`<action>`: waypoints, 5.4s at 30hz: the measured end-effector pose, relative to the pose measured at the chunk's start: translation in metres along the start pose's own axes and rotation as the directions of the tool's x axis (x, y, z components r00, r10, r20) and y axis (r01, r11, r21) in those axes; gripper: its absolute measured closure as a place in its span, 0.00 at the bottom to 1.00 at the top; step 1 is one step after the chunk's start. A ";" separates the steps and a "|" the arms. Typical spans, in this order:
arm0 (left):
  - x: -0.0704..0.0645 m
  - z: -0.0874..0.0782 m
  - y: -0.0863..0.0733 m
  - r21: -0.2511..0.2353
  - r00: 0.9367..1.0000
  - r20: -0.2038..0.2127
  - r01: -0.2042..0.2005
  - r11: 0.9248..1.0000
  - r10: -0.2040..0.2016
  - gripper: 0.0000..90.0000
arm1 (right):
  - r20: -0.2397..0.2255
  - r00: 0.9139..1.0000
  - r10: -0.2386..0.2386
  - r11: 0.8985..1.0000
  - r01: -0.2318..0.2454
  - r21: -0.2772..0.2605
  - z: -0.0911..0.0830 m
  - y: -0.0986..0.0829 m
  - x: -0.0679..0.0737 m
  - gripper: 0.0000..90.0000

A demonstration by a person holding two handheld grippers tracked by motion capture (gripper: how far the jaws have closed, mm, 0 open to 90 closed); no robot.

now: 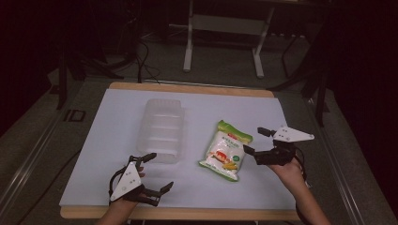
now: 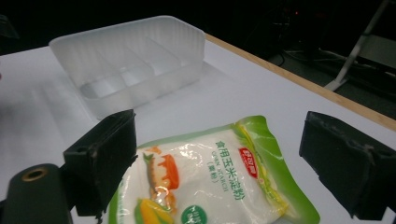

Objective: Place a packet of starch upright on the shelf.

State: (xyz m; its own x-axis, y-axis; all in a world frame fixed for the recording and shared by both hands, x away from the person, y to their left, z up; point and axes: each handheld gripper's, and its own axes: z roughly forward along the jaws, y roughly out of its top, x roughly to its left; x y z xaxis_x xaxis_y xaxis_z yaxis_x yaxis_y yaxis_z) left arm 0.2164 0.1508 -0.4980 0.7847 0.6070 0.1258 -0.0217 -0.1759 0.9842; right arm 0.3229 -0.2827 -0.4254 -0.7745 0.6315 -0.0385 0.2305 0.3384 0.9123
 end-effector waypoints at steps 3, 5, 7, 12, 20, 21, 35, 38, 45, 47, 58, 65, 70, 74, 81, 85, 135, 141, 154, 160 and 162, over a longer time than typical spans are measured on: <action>0.000 0.000 0.000 0.001 1.000 0.001 -0.001 1.000 0.001 0.00 | -0.008 1.000 0.001 1.000 -0.001 0.007 0.009 -0.001 -0.007 0.12; 0.000 0.000 0.000 0.001 1.000 0.002 -0.001 1.000 0.001 0.00 | -0.017 1.000 0.004 1.000 -0.004 0.005 0.011 -0.001 -0.009 0.12; 0.000 0.000 0.000 0.002 1.000 0.003 0.000 1.000 0.000 0.00 | -0.030 1.000 0.009 1.000 -0.009 0.002 0.020 -0.003 -0.014 0.12; 0.000 0.001 -0.001 0.006 1.000 0.005 -0.002 1.000 0.002 0.00 | -0.047 0.999 0.018 1.000 -0.018 0.012 0.037 -0.007 -0.023 0.12; 0.000 0.001 -0.001 0.009 1.000 0.010 -0.004 1.000 0.004 0.00 | -0.055 0.998 0.010 0.999 -0.008 0.031 0.059 -0.019 -0.032 0.16; 0.000 0.002 -0.001 0.010 1.000 0.011 -0.004 1.000 0.004 0.00 | -0.049 0.999 0.008 0.999 -0.006 0.037 0.062 -0.021 -0.033 0.16; 0.000 0.002 -0.001 0.014 1.000 0.022 -0.002 1.000 0.002 0.00 | -0.004 0.999 0.042 0.985 -0.041 0.165 0.085 -0.058 -0.056 0.15; 0.000 0.002 -0.002 0.015 1.000 0.025 0.000 1.000 0.000 0.00 | 0.008 0.999 0.045 0.981 -0.046 0.188 0.086 -0.063 -0.061 0.15; -0.001 0.003 -0.002 0.019 1.000 0.030 -0.002 1.000 0.001 0.00 | 0.029 0.999 0.045 0.961 -0.051 0.272 0.090 -0.074 -0.071 0.13; 0.000 0.003 -0.002 0.025 1.000 0.030 -0.009 1.000 0.008 0.00 | 0.035 0.998 0.051 0.957 -0.058 0.283 0.090 -0.077 -0.073 0.12; 0.000 0.005 -0.004 0.030 0.999 0.037 -0.003 1.000 0.002 0.00 | -0.002 0.993 0.119 0.953 -0.114 0.282 0.093 -0.085 -0.083 0.12; -0.001 0.007 -0.004 0.034 0.999 0.040 -0.006 0.999 0.004 0.00 | -0.008 0.994 0.110 0.948 -0.103 0.301 0.096 -0.084 -0.082 0.12; -0.001 0.008 -0.004 0.038 0.999 0.044 -0.008 0.999 0.006 0.00 | -0.030 0.991 0.130 0.945 -0.114 0.307 0.095 -0.084 -0.081 0.23; -0.002 0.009 -0.004 0.041 0.999 0.047 -0.007 0.999 0.005 0.00 | -0.041 0.988 0.149 0.939 -0.128 0.320 0.093 -0.082 -0.079 0.35; -0.003 0.009 -0.004 0.043 0.999 0.048 -0.011 0.999 0.009 0.00 | -0.057 0.987 0.147 0.934 -0.120 0.336 0.092 -0.079 -0.074 0.61; -0.003 0.010 -0.004 0.044 0.999 0.048 -0.011 0.999 0.009 0.00 | -0.057 0.988 0.141 0.928 -0.112 0.355 0.093 -0.075 -0.070 0.81; -0.001 0.008 -0.003 0.049 1.000 0.008 -0.001 0.999 0.001 0.00 | -0.082 0.989 -0.124 0.989 0.130 0.069 0.038 0.017 -0.003 0.94; -0.002 0.009 -0.003 0.056 1.000 0.014 -0.002 0.998 0.001 0.00 | -0.120 0.975 -0.184 0.982 0.186 0.008 0.028 0.028 0.019 0.94; 0.004 0.013 0.012 0.043 0.997 0.025 0.071 0.997 -0.072 0.00 | -0.136 0.956 -0.258 0.965 0.250 -0.072 0.009 0.052 0.038 0.95; 0.011 0.023 0.035 0.085 0.986 0.059 0.152 0.985 -0.158 0.00 | -0.145 0.948 -0.284 0.955 0.268 -0.125 -0.006 0.066 0.046 0.95; 0.013 0.028 0.042 0.071 0.985 0.078 0.145 0.987 -0.151 0.00 | -0.154 0.943 -0.295 0.951 0.273 -0.148 -0.011 0.071 0.049 0.95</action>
State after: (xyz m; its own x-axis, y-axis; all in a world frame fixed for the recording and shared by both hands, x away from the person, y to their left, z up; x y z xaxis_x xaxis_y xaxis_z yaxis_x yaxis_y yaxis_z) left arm 0.2426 0.1299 -0.4586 0.8250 0.5641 -0.0342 0.1366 -0.1402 0.9807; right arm 0.2948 -0.2354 -0.3578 -0.8892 0.3879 -0.2426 -0.0794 0.3913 0.9168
